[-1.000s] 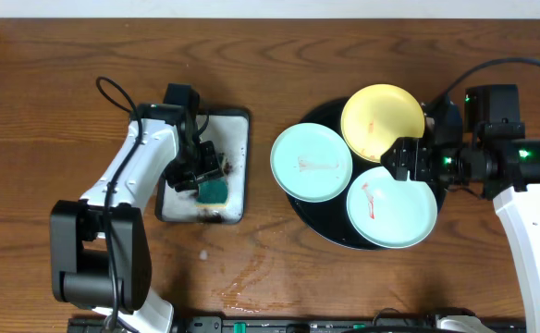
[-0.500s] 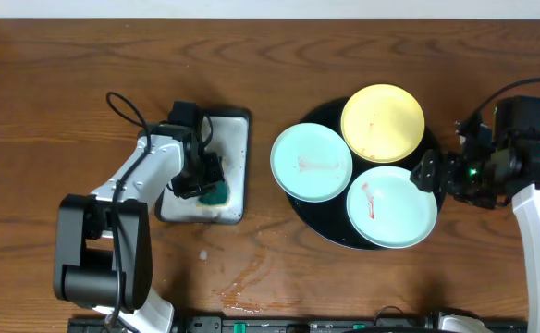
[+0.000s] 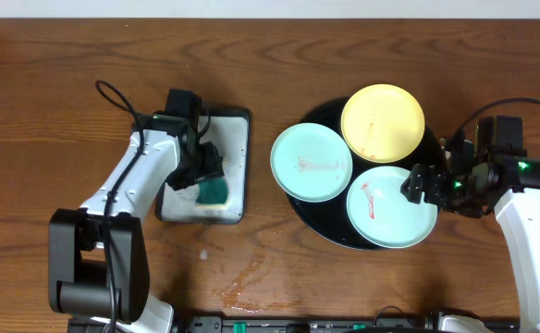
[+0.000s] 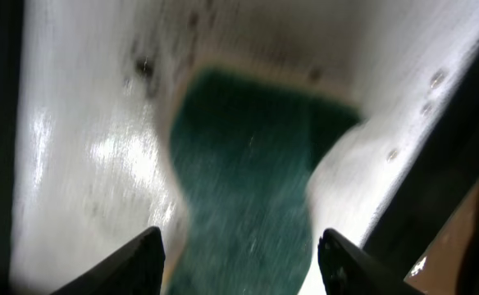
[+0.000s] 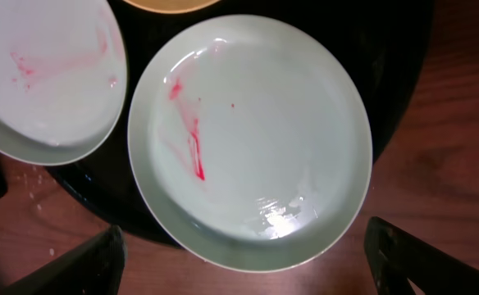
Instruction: Clean dirty plates on tray and stack at the side
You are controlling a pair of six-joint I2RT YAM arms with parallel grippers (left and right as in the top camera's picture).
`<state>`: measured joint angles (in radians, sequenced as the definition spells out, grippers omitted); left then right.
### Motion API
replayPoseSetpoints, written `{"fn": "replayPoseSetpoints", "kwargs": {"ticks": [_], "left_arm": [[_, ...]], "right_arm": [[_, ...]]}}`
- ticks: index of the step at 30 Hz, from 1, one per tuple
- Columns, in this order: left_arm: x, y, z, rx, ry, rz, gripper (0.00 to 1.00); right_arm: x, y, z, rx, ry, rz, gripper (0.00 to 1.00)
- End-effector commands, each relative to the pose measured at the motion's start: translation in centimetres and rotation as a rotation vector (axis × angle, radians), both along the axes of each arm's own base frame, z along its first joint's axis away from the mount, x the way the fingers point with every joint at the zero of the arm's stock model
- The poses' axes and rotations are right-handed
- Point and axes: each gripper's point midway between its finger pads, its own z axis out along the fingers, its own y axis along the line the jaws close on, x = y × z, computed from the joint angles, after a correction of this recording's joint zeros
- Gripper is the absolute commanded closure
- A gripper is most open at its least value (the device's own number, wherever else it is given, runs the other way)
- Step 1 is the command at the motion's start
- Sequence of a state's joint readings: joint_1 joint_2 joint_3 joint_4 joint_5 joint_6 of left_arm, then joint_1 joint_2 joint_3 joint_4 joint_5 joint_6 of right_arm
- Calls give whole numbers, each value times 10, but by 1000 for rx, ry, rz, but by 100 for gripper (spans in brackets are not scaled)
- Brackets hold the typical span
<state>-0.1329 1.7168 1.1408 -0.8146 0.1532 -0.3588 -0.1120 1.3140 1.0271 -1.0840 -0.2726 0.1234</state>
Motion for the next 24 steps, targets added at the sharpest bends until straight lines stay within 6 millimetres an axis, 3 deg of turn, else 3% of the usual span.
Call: {"fn": "replayPoseSetpoints", "kwargs": {"ticks": [1, 3, 7, 8, 13, 16, 24], "left_arm": [[-3, -6, -23, 3, -2, -18, 39], [-10, -10, -37, 12, 21, -38, 45], [-10, -9, -47, 25, 35, -40, 90], [-10, -9, -47, 26, 32, -48, 93], [-3, -8, -28, 24, 17, -61, 93], [2, -8, -3, 21, -6, -57, 92], [0, -13, 59, -22, -113, -61, 93]], "right_arm": [[1, -3, 1, -2, -10, 1, 9], [-1, -3, 1, -2, -2, 1, 8], [-2, -3, 0, -1, 2, -3, 6], [-2, -3, -1, -1, 2, -4, 5], [-4, -7, -9, -20, 16, -32, 5], [-6, -14, -22, -57, 28, -59, 5], [-4, -19, -47, -68, 16, -129, 19]]}}
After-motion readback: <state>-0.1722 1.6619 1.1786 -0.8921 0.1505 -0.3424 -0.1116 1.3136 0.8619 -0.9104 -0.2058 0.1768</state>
